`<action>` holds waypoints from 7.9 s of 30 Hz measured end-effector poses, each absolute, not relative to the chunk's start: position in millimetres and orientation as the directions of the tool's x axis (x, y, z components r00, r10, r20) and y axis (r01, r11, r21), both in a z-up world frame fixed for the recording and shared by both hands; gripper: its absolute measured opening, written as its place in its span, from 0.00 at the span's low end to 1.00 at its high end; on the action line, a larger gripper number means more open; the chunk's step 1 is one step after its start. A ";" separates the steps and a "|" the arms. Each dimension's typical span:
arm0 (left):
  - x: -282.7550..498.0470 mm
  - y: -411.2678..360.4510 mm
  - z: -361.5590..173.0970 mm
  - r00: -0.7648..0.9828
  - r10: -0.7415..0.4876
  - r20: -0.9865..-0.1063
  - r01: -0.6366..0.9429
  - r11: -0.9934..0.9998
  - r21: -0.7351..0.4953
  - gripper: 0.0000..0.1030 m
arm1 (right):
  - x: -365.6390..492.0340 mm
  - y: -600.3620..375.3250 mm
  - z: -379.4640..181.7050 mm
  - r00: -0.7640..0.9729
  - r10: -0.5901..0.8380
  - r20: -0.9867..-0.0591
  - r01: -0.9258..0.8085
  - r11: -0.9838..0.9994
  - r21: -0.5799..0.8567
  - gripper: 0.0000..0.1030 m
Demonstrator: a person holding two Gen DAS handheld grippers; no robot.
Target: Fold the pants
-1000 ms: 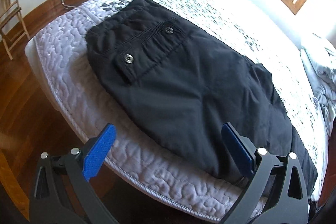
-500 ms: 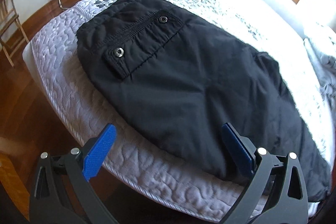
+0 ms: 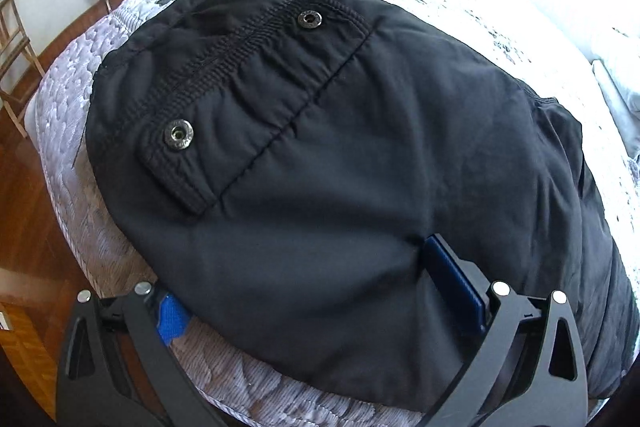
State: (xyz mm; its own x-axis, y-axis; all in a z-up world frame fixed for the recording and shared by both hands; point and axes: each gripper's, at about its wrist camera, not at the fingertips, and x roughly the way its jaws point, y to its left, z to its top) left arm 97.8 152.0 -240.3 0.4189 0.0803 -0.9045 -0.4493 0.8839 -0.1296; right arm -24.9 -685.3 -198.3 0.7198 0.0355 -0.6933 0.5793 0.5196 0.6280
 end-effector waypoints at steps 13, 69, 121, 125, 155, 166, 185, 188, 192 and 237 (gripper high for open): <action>54.6 177.7 -204.4 0.473 0.052 -0.880 -0.478 0.854 -0.207 0.97 | -10.3 -643.2 -127.2 0.743 -0.033 -0.668 0.526 0.646 0.553 0.16; 23.2 193.5 -183.2 0.496 -0.017 -0.868 -0.419 0.871 -0.257 0.97 | 118.4 -266.2 -97.2 0.590 0.158 -0.791 -0.081 0.987 0.136 0.16; 18.6 195.5 -205.2 0.447 -0.094 -0.890 -0.440 0.843 -0.310 0.97 | 89.5 -185.7 -153.2 0.491 0.154 -0.858 -0.342 0.939 -0.027 0.35; 17.0 199.2 -206.4 0.443 -0.096 -0.891 -0.448 0.837 -0.314 0.97 | 94.7 -194.3 -155.3 0.466 0.201 -0.862 -0.325 0.945 0.044 0.16; 5.9 258.9 -229.8 0.530 -0.220 -0.819 -0.548 0.648 -0.528 0.97 | 78.7 -243.9 -108.5 0.499 0.447 -0.742 -0.309 0.892 0.329 0.33; 17.9 285.6 -243.4 0.610 -0.316 -0.727 -0.569 0.464 -0.679 0.96 | 96.2 -345.6 -114.8 0.598 0.303 -0.742 -0.042 0.936 0.349 0.34; 50.9 277.5 -260.8 0.699 -0.446 -0.558 -0.488 0.273 -0.829 0.96 | 111.2 -347.3 -133.2 0.579 0.275 -0.767 -0.022 0.946 0.322 0.34; 56.9 278.0 -266.8 0.722 -0.463 -0.514 -0.472 0.213 -0.855 0.95 | 112.7 -347.0 -135.9 0.574 0.275 -0.771 -0.020 0.946 0.322 0.34; 67.5 272.6 -272.0 0.695 -0.472 -0.542 -0.499 0.226 -0.837 0.55 | 115.8 -349.7 -141.5 0.564 0.267 -0.782 -0.006 0.948 0.319 0.34; 91.8 185.7 -177.9 0.772 -0.445 -0.453 -0.208 0.497 -0.843 0.09 | 112.7 -370.0 -159.2 0.544 0.260 -0.798 0.046 0.940 0.338 0.35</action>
